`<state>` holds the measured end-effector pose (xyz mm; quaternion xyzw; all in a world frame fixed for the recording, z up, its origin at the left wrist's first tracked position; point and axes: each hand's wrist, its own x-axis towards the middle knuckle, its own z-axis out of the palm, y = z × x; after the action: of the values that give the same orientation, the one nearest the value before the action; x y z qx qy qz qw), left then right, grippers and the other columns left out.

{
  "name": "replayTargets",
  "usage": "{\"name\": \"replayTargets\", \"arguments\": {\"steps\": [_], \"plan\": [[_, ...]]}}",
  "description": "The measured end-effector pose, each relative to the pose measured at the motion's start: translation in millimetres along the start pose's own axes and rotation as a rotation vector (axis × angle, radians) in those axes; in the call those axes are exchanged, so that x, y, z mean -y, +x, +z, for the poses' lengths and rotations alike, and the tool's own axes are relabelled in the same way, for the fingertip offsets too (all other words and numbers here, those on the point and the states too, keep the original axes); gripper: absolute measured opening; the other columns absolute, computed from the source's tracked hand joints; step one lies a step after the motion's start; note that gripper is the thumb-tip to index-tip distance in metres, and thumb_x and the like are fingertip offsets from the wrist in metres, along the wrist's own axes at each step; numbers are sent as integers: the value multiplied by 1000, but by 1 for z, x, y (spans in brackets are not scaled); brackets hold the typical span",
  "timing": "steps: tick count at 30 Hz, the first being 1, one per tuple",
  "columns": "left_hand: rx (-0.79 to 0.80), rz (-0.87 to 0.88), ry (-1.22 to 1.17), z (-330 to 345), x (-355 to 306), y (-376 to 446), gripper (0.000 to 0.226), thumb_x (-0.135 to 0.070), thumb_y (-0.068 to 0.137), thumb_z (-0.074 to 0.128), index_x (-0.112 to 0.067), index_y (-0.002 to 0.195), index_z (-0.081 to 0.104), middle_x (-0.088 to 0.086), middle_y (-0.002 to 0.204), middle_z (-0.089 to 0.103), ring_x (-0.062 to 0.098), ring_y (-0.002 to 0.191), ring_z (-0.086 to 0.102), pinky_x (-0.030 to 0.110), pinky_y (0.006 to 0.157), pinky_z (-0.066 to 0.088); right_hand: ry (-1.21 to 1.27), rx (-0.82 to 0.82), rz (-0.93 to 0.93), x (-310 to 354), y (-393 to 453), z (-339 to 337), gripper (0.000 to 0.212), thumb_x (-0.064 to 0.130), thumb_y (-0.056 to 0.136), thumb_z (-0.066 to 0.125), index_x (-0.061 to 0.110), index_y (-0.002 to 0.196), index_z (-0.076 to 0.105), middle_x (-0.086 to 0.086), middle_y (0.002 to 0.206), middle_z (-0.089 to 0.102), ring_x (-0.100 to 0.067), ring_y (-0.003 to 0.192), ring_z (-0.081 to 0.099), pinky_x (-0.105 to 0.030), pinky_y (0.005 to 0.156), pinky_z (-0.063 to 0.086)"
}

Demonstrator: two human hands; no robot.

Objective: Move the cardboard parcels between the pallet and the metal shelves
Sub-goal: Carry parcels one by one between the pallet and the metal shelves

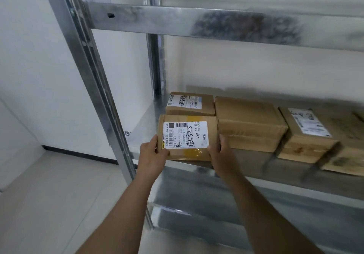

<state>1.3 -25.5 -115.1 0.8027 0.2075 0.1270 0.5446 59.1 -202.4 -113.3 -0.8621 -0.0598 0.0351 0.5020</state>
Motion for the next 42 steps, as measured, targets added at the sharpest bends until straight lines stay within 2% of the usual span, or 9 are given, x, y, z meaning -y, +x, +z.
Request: {"name": "replayTargets", "arguments": {"steps": [4,8,12,15,22,27,32,39,42], "plan": [[-14,83,-53,-8,0,-29,41,-9,86,54,-44,107,51,5,112,60,18,96,59,50,75,54,39,-31,-45,5,-29,-6,55,18,94,48,16,146,29,-6,130,57,-21,109,57,-35,93,48],[19,111,-89,-8,-2,-49,42,-17,89,55,-44,120,49,-5,120,58,10,106,54,43,85,51,79,-85,-58,4,-53,-19,54,17,96,45,17,146,28,0,128,55,-4,88,58,-9,66,48],[84,122,-154,2,-7,-66,49,-18,92,55,-42,132,43,-22,112,59,-1,102,54,25,88,41,89,-154,-28,1,-74,-40,58,18,96,44,21,149,22,-3,144,45,-18,124,48,-39,104,42],[132,143,-170,15,-18,-76,46,-19,92,55,-50,124,43,-31,106,57,2,104,54,27,90,40,83,-197,-40,-3,-87,-59,59,15,97,45,21,150,20,-2,147,41,-17,129,44,-36,109,35],[238,218,-175,58,-53,-88,53,-20,93,54,-41,139,37,-19,125,56,7,114,51,33,96,40,94,-315,-24,-19,-98,-110,54,18,98,46,26,147,27,2,138,50,-6,109,48,-23,92,40],[283,224,-181,110,-85,-100,59,-21,93,54,-35,145,29,-9,139,48,8,116,45,28,95,34,92,-394,-2,-42,-104,-165,55,21,98,46,28,148,25,3,140,48,-6,108,44,-25,92,35],[327,271,-205,185,-125,-129,61,-18,92,57,-35,144,31,-8,141,46,9,118,45,27,98,34,63,-497,48,-80,-115,-243,56,22,97,47,24,148,26,0,139,50,-17,119,50,-30,98,38],[439,322,-211,296,-174,-182,57,-18,93,54,-45,139,34,-15,131,52,1,109,50,26,95,38,47,-601,60,-138,-143,-353,50,22,97,45,27,145,31,3,134,55,-11,108,52,-25,88,42],[483,307,-195,343,-192,-204,60,-19,93,54,-35,145,30,-8,140,47,11,124,45,37,107,36,52,-651,70,-162,-158,-397,47,21,96,45,26,142,35,4,131,55,-9,106,52,-29,90,46]]}}
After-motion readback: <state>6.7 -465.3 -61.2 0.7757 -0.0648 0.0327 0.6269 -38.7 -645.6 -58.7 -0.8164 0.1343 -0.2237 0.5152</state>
